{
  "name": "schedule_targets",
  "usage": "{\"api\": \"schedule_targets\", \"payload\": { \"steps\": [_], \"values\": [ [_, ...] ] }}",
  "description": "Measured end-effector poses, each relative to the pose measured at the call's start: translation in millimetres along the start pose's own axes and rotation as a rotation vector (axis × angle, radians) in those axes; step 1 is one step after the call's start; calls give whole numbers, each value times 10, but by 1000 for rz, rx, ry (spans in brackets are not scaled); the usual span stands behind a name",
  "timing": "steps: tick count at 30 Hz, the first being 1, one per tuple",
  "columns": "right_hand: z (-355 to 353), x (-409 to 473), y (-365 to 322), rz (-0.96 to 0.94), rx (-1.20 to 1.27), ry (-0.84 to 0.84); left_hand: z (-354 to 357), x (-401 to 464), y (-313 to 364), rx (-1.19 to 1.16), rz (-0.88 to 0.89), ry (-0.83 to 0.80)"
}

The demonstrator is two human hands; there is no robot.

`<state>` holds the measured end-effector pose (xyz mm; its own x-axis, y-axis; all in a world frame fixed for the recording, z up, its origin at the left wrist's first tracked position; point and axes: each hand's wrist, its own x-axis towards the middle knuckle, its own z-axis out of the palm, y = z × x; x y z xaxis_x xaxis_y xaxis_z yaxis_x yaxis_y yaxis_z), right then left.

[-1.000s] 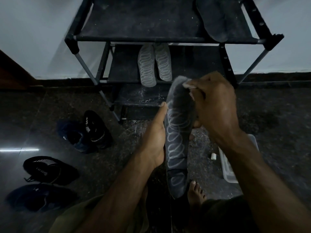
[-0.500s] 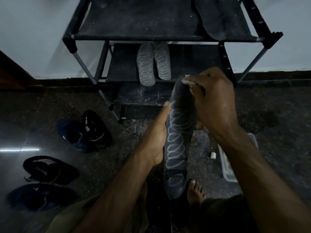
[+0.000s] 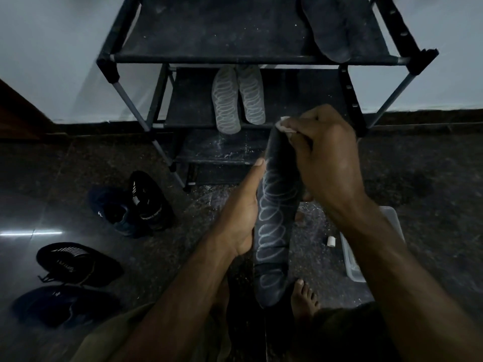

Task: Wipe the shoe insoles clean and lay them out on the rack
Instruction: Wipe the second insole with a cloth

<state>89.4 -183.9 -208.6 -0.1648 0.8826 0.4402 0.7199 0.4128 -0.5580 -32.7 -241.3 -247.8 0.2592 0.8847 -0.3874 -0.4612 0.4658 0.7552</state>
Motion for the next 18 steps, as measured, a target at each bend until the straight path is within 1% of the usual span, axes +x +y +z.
{"api": "schedule_targets", "payload": {
  "steps": [4, 8, 10, 12, 16, 18],
  "values": [
    [50, -29, -79, -121, 31, -50, -42, 11, 9, -63, -19, 32],
    [-28, -2, 43, -25, 2, 16, -56, 16, -8, -18, -23, 30],
    [-21, 6, 76, -15, -17, 34, -41, 12, -13, 12, -24, 29],
    [17, 2, 49, -42, 7, 25, -19, 6, -8, -17, -28, 25],
    [55, -35, -41, -144, 67, -63, -16, -5, 38, -99, -31, 56],
    [47, -39, -36, -148, 71, -57, -26, -6, 46, -91, -30, 73]
  ]
}}
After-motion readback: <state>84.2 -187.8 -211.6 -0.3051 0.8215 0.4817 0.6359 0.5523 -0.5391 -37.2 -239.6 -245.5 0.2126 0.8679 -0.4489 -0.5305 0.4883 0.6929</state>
